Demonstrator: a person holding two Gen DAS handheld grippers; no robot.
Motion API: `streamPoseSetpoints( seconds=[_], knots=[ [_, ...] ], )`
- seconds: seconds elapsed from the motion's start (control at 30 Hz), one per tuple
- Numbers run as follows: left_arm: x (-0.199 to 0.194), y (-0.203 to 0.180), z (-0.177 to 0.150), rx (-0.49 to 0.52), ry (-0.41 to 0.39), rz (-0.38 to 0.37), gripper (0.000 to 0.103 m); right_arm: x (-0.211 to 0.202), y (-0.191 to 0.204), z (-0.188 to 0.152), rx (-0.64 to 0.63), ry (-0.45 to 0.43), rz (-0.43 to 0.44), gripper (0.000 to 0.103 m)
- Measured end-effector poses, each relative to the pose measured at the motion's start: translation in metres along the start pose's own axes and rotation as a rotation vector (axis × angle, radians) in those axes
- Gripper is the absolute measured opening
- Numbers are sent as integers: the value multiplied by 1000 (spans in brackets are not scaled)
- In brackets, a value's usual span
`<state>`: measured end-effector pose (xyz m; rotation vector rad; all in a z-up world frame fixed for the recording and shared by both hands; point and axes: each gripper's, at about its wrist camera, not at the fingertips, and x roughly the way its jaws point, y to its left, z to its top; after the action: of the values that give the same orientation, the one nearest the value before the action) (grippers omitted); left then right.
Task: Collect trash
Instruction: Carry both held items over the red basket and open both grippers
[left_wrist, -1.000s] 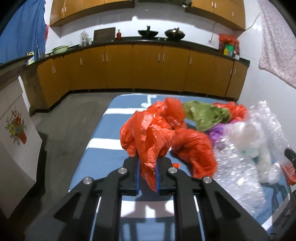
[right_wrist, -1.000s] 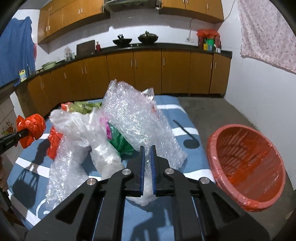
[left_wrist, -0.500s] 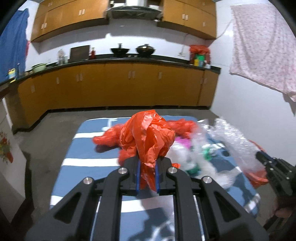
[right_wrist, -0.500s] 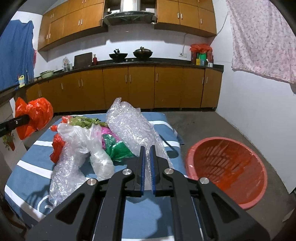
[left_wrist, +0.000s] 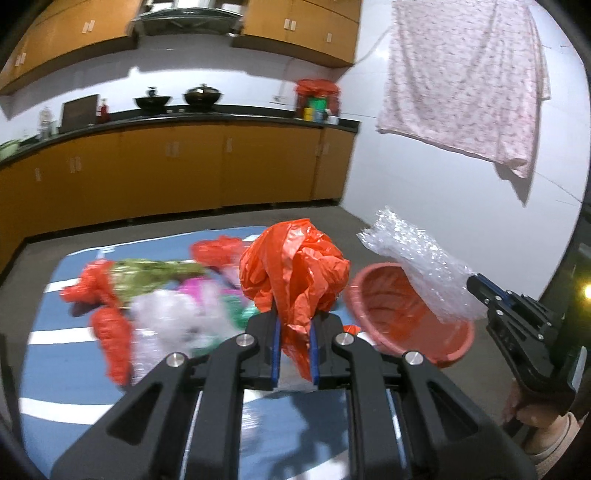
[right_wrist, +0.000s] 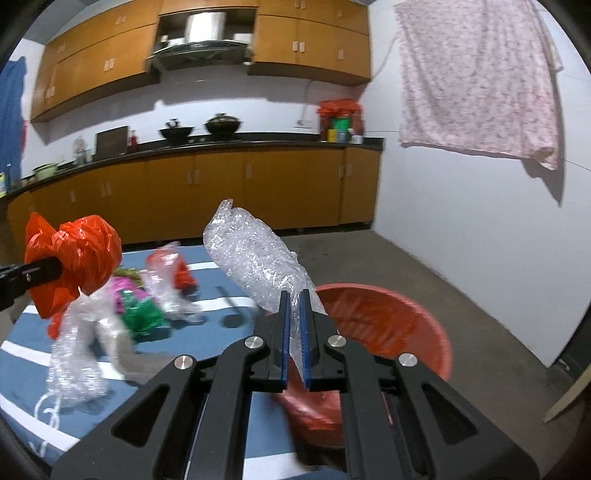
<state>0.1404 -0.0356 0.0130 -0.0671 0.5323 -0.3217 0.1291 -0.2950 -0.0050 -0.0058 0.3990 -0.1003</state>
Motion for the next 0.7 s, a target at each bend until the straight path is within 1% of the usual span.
streamPoseSetpoints(
  seconds=[0.2,0.4,0.5,0.63,0.7],
  knots=[
    [36,-46,3,50,25,-74,13,11,-30,-2,26,6,-72,6],
    [76,-83,7,80,55,-138,13,25,-47,-1,33,6,-98,6],
    [96,-98,8,98,71,-162,13,32,-55,-1,39,6,-106,6],
    [118,-108,7,106,94,-181,13,38,-62,1,51,1,-120,6],
    [130,-112,6,106,113,-190,15,41,-66,0,60,3,-115,6]
  ],
)
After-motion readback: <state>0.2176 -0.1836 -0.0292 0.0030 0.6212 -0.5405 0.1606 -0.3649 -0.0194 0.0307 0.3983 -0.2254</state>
